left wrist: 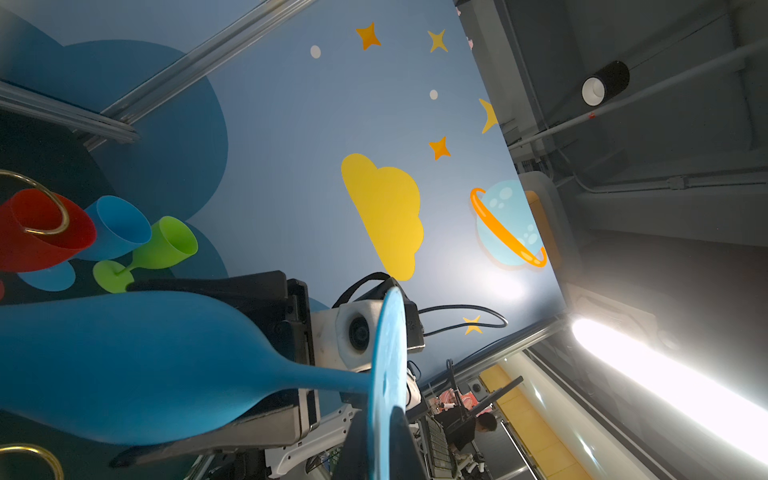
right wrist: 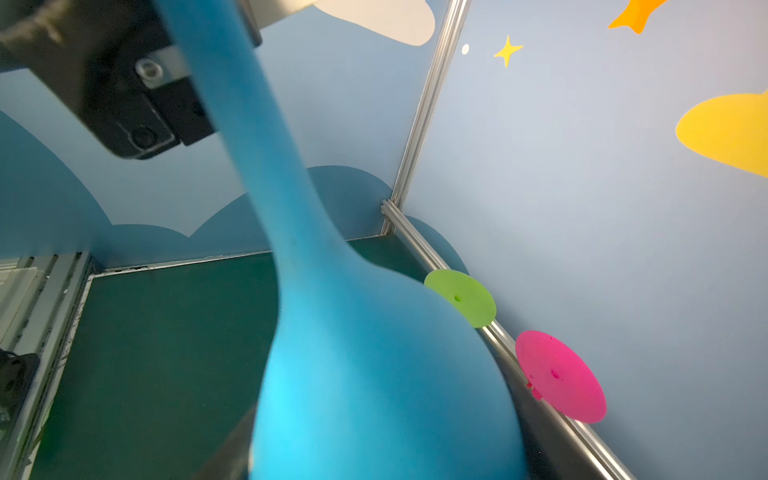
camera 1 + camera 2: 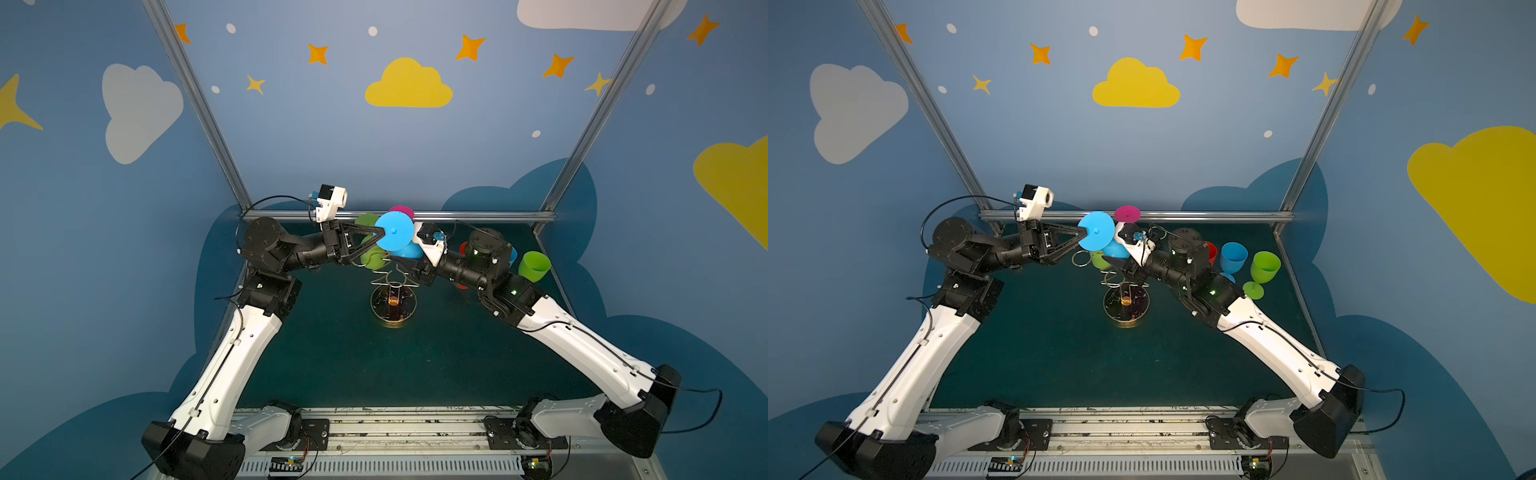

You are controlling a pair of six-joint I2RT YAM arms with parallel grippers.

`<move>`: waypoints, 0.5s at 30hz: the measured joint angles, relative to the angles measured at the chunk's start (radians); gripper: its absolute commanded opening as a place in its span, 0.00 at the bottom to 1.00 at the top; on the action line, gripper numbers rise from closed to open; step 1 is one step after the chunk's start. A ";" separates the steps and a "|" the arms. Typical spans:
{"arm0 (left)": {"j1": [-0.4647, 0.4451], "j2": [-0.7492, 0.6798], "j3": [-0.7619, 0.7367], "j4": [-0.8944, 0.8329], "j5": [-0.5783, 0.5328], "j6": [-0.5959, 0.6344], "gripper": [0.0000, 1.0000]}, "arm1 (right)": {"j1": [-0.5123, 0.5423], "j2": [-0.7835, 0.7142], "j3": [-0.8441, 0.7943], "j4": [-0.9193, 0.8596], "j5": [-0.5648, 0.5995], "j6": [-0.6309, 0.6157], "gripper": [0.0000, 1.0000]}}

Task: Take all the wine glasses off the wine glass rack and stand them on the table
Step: 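Swing the blue glass toward the right gripper while right reaches to it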

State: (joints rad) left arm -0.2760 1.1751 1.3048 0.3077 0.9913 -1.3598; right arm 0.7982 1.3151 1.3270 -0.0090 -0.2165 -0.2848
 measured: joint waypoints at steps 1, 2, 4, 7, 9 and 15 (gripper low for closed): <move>0.000 0.002 0.008 -0.009 -0.002 0.017 0.35 | 0.000 -0.008 -0.002 -0.012 0.013 0.014 0.43; 0.000 0.003 0.017 -0.022 -0.005 0.037 0.39 | 0.000 -0.019 -0.002 -0.028 0.028 0.024 0.42; 0.000 0.003 0.029 -0.051 -0.017 0.095 0.48 | 0.000 -0.046 -0.002 -0.064 0.058 0.049 0.40; 0.000 0.001 0.050 -0.144 -0.069 0.249 0.57 | 0.000 -0.105 0.000 -0.150 0.111 0.089 0.38; 0.000 0.001 0.060 -0.212 -0.123 0.382 0.59 | 0.000 -0.137 0.022 -0.233 0.152 0.117 0.38; -0.038 -0.002 0.038 -0.312 -0.344 0.831 0.59 | -0.003 -0.182 0.132 -0.494 0.262 0.192 0.35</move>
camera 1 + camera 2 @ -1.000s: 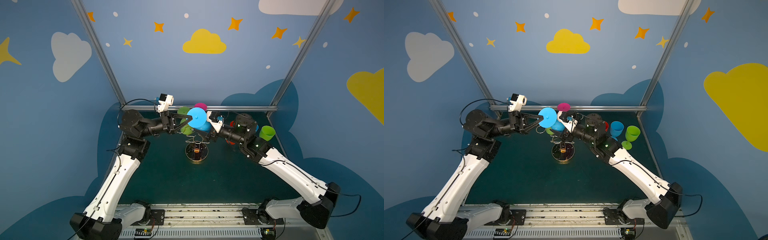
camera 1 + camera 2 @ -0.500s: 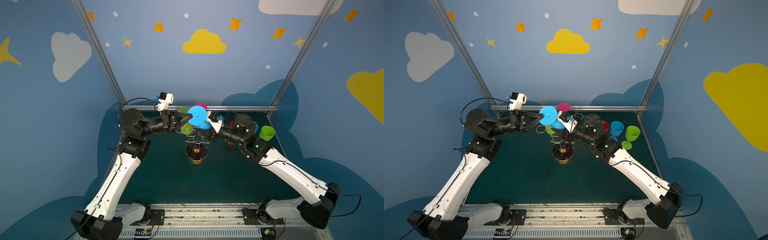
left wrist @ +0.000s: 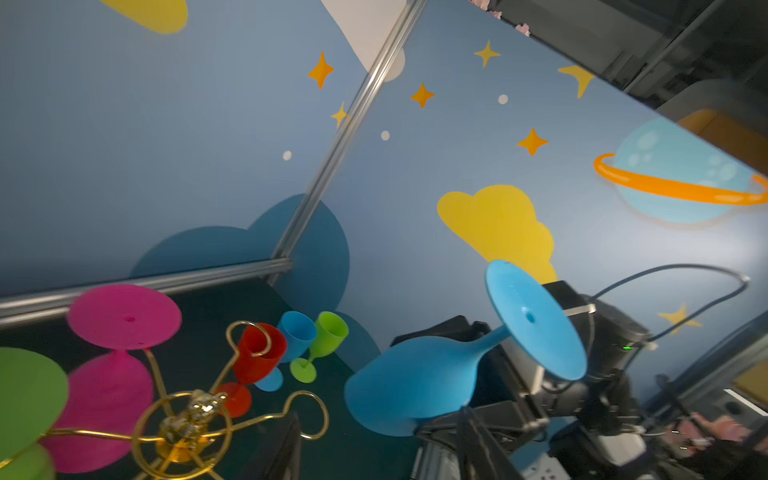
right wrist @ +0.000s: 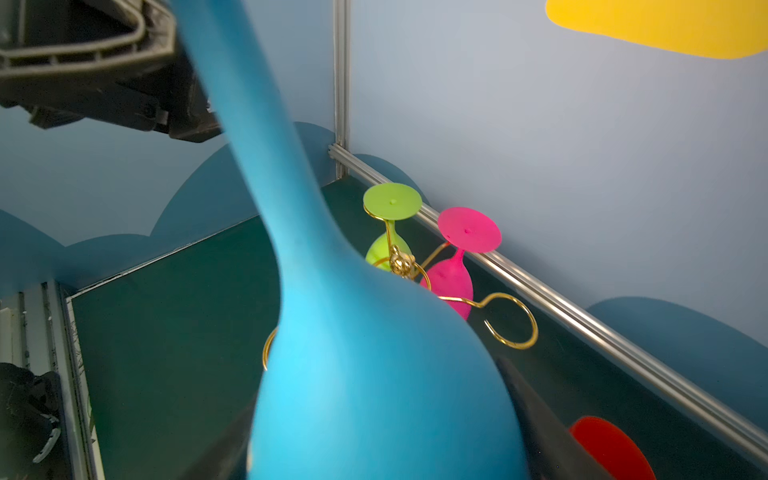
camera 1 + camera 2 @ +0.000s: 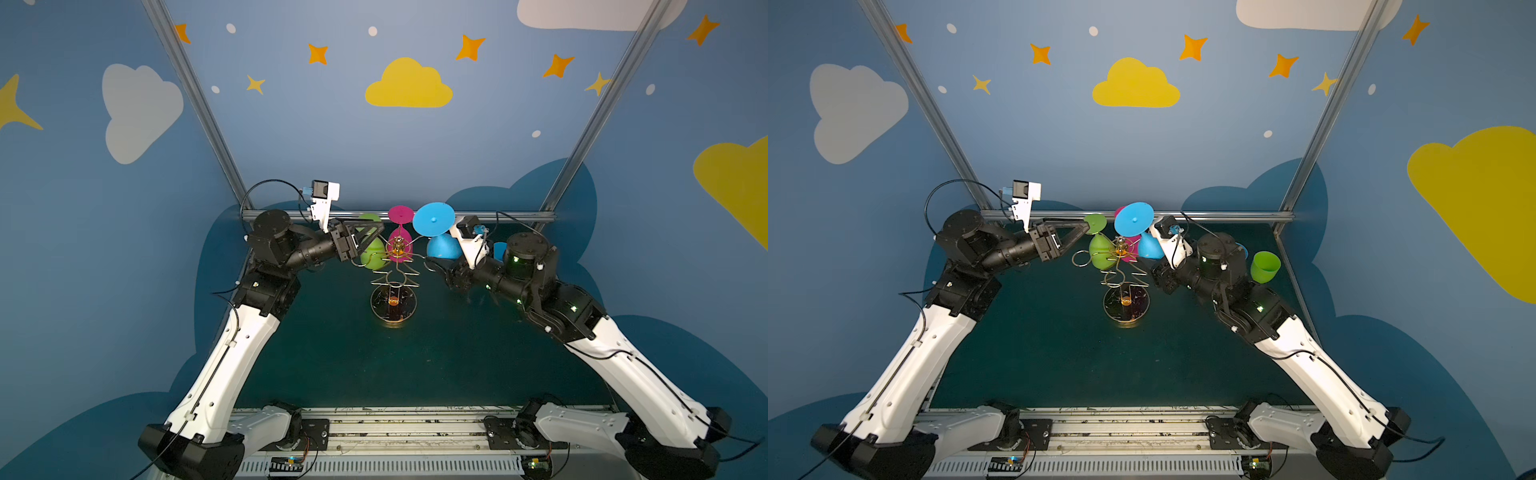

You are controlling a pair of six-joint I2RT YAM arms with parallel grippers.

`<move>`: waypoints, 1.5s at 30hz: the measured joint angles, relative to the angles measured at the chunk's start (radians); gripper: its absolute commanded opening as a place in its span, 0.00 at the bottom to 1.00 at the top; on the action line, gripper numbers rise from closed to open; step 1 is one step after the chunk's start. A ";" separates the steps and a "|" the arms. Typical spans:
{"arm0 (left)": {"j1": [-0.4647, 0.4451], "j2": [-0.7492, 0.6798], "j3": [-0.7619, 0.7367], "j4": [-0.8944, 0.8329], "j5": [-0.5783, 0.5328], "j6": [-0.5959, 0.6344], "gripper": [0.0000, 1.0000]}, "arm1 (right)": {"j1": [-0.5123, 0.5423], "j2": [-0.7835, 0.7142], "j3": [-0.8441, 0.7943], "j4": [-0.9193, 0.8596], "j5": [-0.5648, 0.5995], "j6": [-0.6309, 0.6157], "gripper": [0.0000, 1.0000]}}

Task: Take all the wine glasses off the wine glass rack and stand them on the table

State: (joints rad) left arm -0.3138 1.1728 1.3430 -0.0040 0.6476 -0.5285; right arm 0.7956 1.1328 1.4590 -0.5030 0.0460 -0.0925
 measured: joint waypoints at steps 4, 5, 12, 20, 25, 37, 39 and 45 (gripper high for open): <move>-0.062 -0.021 -0.098 0.065 -0.132 0.293 0.62 | 0.000 0.000 0.067 -0.162 0.023 0.040 0.33; -0.074 -0.030 -0.135 0.099 -0.154 0.352 0.62 | 0.000 0.002 0.080 -0.195 0.024 0.048 0.33; -0.130 -0.054 -0.261 0.274 -0.242 0.700 0.58 | 0.000 0.051 0.157 -0.335 0.024 0.070 0.30; -0.226 -0.049 -0.257 0.338 -0.241 0.979 0.53 | 0.000 0.138 0.211 -0.396 -0.008 0.071 0.27; -0.273 -0.029 -0.251 0.335 -0.254 1.077 0.50 | 0.008 0.171 0.236 -0.404 -0.035 0.071 0.25; -0.276 -0.007 -0.245 0.354 -0.296 1.133 0.43 | 0.025 0.210 0.253 -0.446 -0.073 0.072 0.23; -0.276 -0.007 -0.245 0.357 -0.298 1.135 0.39 | 0.027 0.211 0.253 -0.446 -0.075 0.074 0.23; -0.278 -0.007 -0.245 0.357 -0.308 1.135 0.29 | 0.039 0.220 0.253 -0.448 -0.082 0.079 0.25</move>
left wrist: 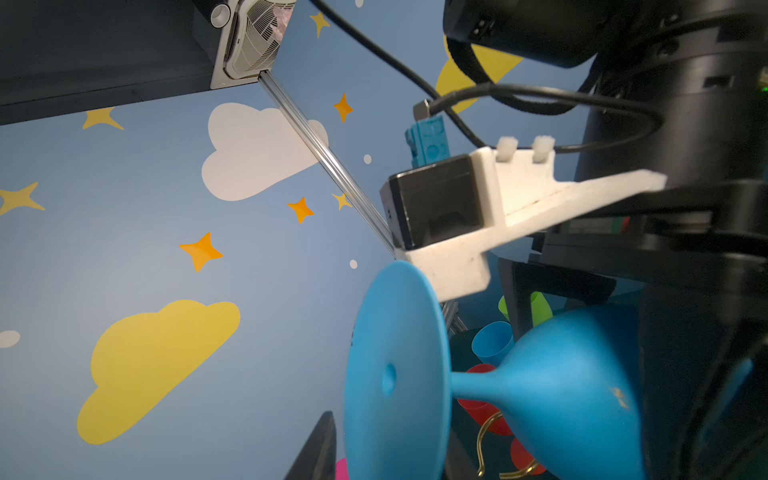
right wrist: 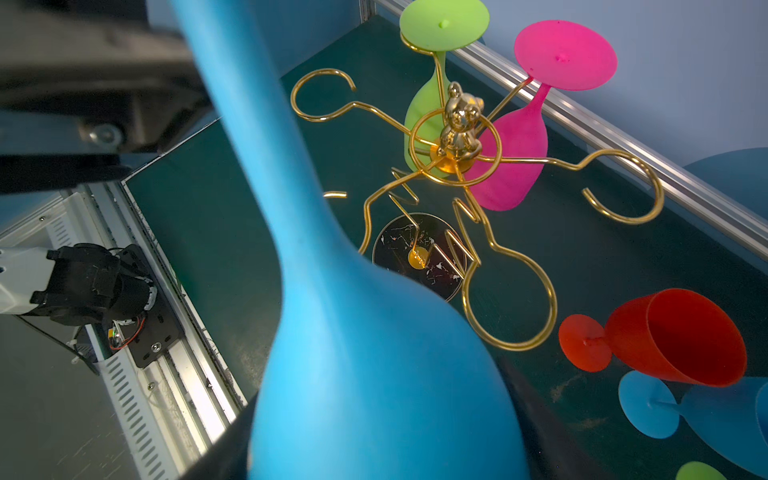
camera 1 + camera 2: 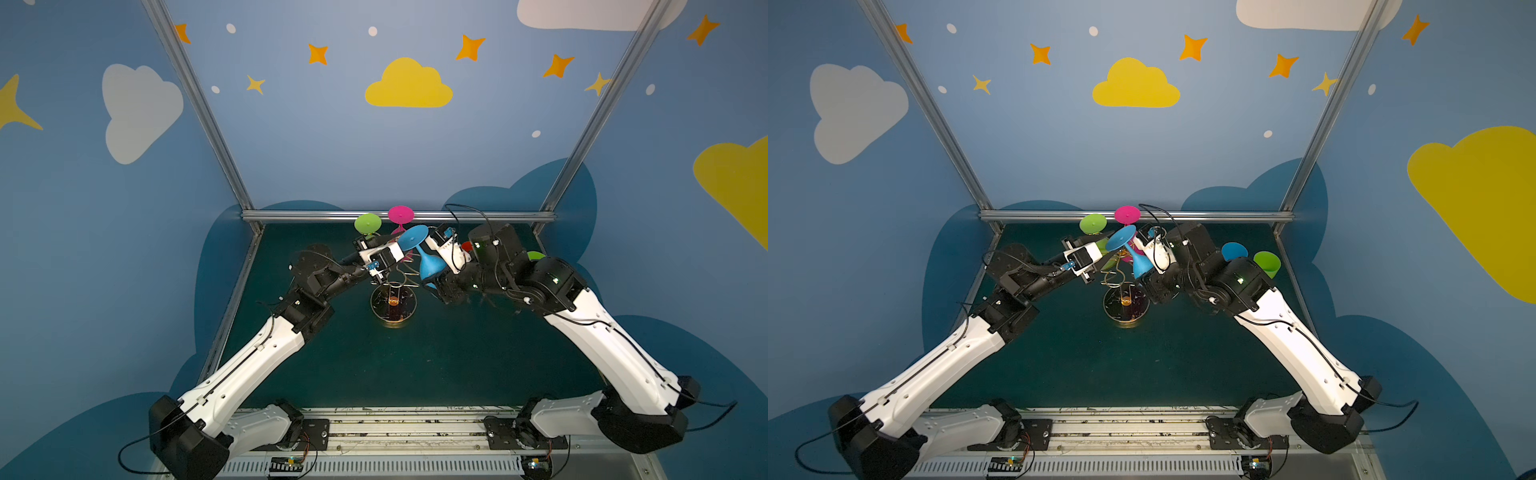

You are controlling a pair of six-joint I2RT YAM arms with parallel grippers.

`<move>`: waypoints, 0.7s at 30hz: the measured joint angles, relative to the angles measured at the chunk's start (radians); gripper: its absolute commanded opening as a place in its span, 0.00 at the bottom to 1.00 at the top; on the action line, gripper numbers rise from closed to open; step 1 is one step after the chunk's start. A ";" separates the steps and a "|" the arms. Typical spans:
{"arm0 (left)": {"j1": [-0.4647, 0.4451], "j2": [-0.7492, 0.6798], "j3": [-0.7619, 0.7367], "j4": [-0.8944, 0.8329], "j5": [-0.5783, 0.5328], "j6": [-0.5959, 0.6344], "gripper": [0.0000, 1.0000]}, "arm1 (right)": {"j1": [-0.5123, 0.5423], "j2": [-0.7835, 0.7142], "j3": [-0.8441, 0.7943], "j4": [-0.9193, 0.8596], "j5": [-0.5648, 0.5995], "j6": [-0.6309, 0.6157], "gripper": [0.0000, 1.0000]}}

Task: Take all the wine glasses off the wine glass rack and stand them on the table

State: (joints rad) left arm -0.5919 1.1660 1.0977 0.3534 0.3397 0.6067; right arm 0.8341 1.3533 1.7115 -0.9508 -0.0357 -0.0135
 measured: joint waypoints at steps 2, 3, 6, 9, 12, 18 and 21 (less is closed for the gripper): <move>0.000 0.000 0.000 0.000 -0.002 0.000 0.20 | 0.002 0.004 0.000 0.000 0.000 0.006 0.26; 0.000 0.000 0.000 -0.001 -0.002 -0.002 0.15 | 0.002 0.006 0.000 0.003 0.000 0.009 0.26; -0.003 0.002 0.000 -0.003 -0.012 0.017 0.07 | 0.002 0.007 0.002 0.004 -0.002 0.023 0.28; 0.000 0.010 0.000 -0.008 -0.031 0.035 0.03 | 0.003 0.007 0.007 0.004 -0.002 0.040 0.38; 0.000 0.011 -0.001 -0.008 -0.048 0.034 0.03 | 0.003 0.007 0.007 0.007 -0.002 0.045 0.60; 0.000 0.009 -0.002 -0.031 -0.114 -0.031 0.03 | 0.000 -0.014 0.006 0.044 -0.018 0.055 0.82; -0.004 -0.007 -0.002 -0.050 -0.142 -0.093 0.03 | -0.006 -0.047 0.001 0.078 -0.053 0.062 0.84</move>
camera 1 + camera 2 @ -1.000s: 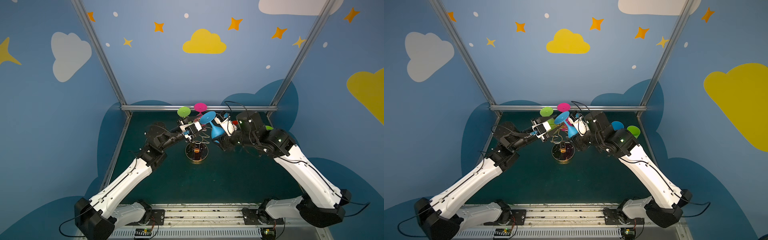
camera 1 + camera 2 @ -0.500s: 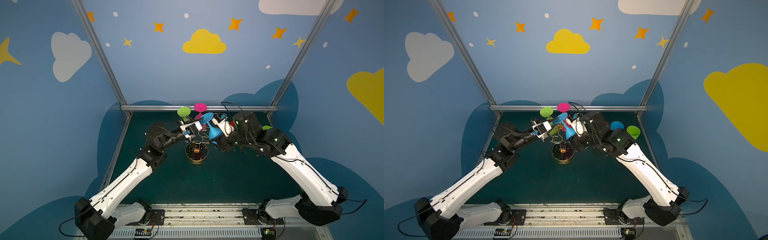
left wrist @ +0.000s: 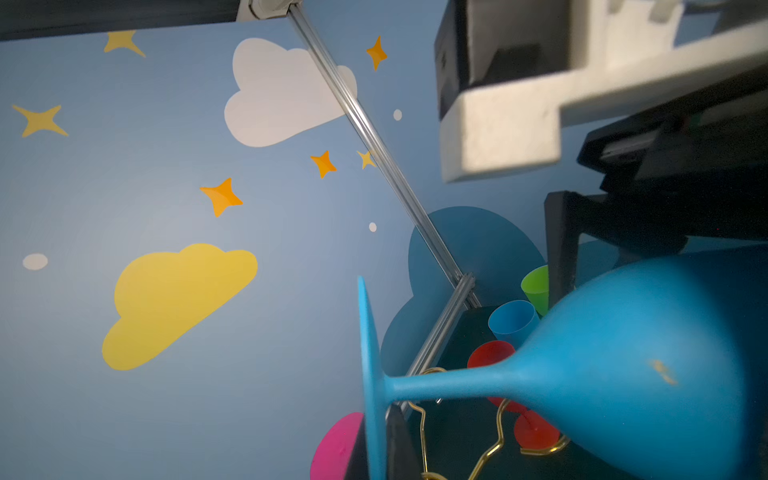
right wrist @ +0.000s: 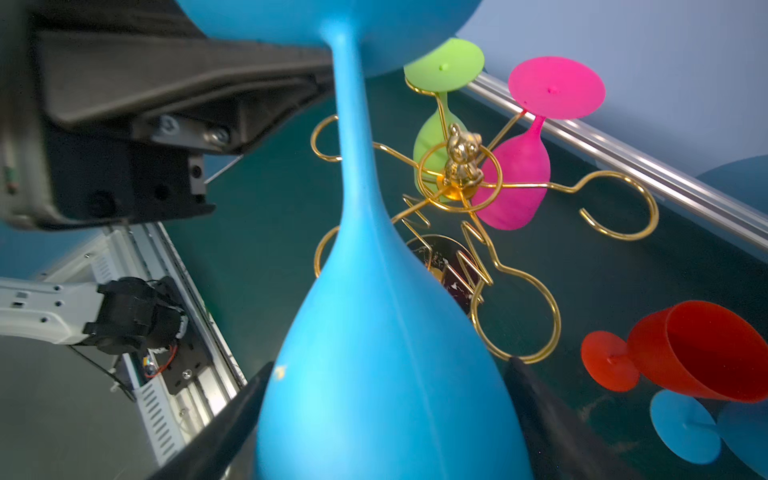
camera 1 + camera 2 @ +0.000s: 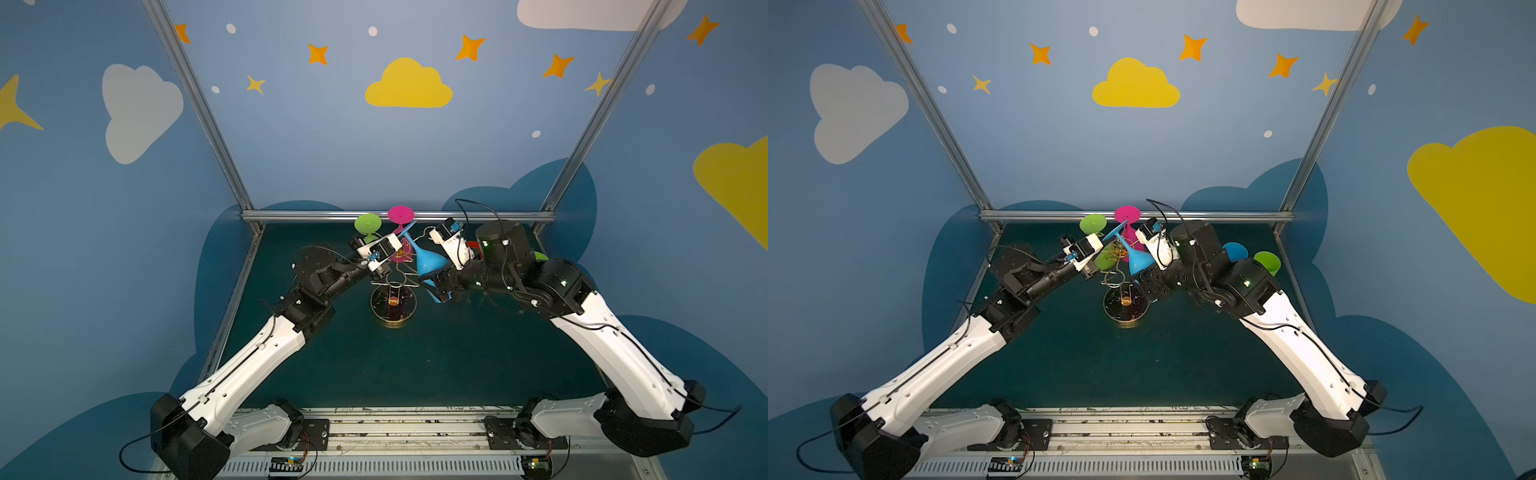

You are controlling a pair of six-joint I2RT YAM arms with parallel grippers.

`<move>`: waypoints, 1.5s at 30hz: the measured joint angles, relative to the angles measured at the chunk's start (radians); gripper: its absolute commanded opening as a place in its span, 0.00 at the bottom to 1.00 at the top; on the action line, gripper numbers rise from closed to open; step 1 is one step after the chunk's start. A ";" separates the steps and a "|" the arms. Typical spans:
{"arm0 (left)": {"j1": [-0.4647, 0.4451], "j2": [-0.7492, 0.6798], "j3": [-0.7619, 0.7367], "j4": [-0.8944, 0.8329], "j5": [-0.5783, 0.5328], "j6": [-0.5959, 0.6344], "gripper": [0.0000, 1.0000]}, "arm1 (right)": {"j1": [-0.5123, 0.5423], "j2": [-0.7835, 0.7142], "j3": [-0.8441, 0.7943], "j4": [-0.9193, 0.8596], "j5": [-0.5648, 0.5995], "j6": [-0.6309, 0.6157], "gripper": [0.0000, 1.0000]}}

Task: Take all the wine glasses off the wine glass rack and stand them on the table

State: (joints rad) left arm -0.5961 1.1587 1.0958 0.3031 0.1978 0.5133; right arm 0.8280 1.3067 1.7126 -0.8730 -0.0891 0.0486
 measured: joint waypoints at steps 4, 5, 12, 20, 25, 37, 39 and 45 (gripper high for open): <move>-0.001 -0.029 0.000 -0.023 -0.038 -0.108 0.03 | -0.020 -0.081 -0.042 0.126 -0.072 0.029 0.86; -0.002 -0.036 0.000 -0.025 -0.049 -0.136 0.03 | -0.030 -0.106 -0.059 0.161 -0.093 0.042 0.86; -0.004 -0.067 0.000 -0.087 -0.149 -0.340 0.03 | -0.128 -0.314 -0.231 0.395 -0.208 0.153 0.86; -0.004 -0.068 0.000 -0.143 -0.165 -0.495 0.03 | -0.169 -0.461 -0.348 0.436 -0.137 0.203 0.80; -0.004 -0.077 -0.008 -0.146 -0.140 -0.536 0.03 | -0.170 -0.453 -0.396 0.433 -0.090 0.222 0.70; -0.004 -0.101 -0.072 -0.130 -0.093 -0.566 0.03 | -0.170 -0.310 -0.400 0.454 -0.099 0.253 0.22; -0.004 -0.103 -0.072 -0.129 -0.093 -0.567 0.03 | -0.170 -0.302 -0.400 0.462 -0.110 0.259 0.11; -0.002 -0.105 -0.072 -0.127 -0.091 -0.570 0.18 | -0.168 -0.302 -0.400 0.473 -0.127 0.254 0.00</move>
State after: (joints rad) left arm -0.5976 1.0538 1.0233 0.1761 0.1066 -0.0570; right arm 0.6601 1.0050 1.3128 -0.3996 -0.2161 0.3023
